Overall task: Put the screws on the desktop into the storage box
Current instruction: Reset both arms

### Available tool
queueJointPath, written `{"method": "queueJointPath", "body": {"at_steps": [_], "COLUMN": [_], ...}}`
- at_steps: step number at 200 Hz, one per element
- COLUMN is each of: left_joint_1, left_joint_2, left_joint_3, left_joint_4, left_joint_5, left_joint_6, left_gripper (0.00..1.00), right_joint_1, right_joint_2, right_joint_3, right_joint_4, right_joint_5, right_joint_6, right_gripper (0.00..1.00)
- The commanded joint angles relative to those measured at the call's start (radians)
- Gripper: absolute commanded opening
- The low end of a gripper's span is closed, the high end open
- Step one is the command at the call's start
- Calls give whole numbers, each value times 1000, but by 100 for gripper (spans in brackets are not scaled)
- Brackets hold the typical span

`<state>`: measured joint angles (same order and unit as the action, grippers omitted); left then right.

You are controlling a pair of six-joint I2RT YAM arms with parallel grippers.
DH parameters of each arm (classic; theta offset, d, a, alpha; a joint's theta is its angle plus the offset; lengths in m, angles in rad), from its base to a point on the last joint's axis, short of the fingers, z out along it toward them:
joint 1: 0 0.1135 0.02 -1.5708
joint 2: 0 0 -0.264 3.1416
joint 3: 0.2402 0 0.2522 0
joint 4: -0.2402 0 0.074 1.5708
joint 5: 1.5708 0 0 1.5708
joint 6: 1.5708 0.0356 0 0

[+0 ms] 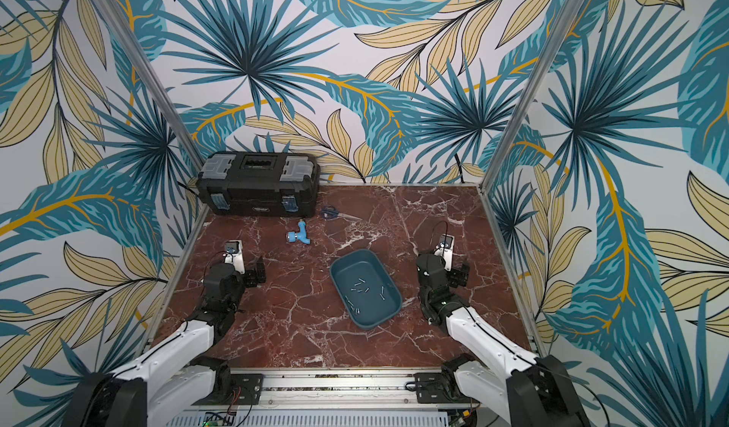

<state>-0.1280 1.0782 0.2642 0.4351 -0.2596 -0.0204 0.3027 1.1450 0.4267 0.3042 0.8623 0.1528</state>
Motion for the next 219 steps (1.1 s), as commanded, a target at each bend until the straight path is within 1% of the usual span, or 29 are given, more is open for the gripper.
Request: {"method": "queueJointPath", "body": {"at_steps": [1,4,8,17,22,27,33,39,49,52,60,63,68,75,79,82,84,87,90,95,98,101,109,117,123,130,141,151,219], "left_joint_1": [26,33,38,41,45,47,47,47,48,47,43,42,39,35,34,34,33,34,33,30,30,40,68,68,68,67,66,67,67], "left_joint_2": [108,130,154,192,215,233,247,270,335,360,468,499,536,495,459,432,415,404,408,447,460,465,458,439,442,450,439,445,441], "left_joint_3": [6,8,14,34,47,78,116,128,68,49,-11,-26,-43,-41,-19,4,21,50,76,112,125,128,137,153,149,141,150,146,148], "left_joint_4": [277,303,324,342,343,306,247,256,436,490,736,821,888,798,704,641,565,503,469,457,459,458,424,356,381,405,367,388,374], "left_joint_5": [42,49,50,62,65,65,78,87,128,140,146,175,176,169,163,165,168,176,179,174,162,161,169,164,164,164,161,163,162], "left_joint_6": [82,83,84,103,100,96,93,91,92,100,119,124,133,127,125,121,120,122,126,137,135,113,82,80,81,84,81,83,82], "left_gripper": [100,100,100,100,100,100,100,100,100,100,100,100,100,100,100,100,100,100,100,100,100,100,100,100,100,100,100,100,100], "right_joint_1": [-66,-66,-71,-84,-95,-114,-139,-149,-150,-151,-153,-157,-167,-185,-190,-191,-191,-191,-193,-199,-210,-220,-235,-240,-240,-241,-240,-239,-238], "right_joint_2": [135,147,166,220,242,277,315,339,320,320,325,320,309,332,388,418,426,415,388,349,347,363,389,374,359,366,364,362,364], "right_joint_3": [10,26,26,5,-3,-10,-2,14,28,16,-33,-49,-74,-104,-119,-126,-128,-123,-108,-68,-43,-29,-53,-42,-32,-39,-50,-39,-41], "right_joint_4": [157,147,189,374,442,505,515,516,445,471,576,602,620,685,789,857,873,840,759,607,562,567,661,608,563,593,611,588,592], "right_joint_5": [-29,-29,-42,-62,-94,-147,-185,-201,-265,-284,-320,-340,-386,-439,-438,-442,-443,-444,-449,-452,-467,-480,-515,-512,-512,-510,-515,-520,-521], "right_joint_6": [6,3,-24,-79,-96,-105,-93,-102,-92,-102,-127,-128,-120,-107,-130,-149,-156,-153,-136,-96,-82,-83,-107,-94,-75,-83,-94,-90,-92], "right_gripper": [99,99,99,99,99,99,99,97,93,93,94,95,96,97,97,99,99,99,99,99,99,100,100,99,99,100,99,100,100]}}
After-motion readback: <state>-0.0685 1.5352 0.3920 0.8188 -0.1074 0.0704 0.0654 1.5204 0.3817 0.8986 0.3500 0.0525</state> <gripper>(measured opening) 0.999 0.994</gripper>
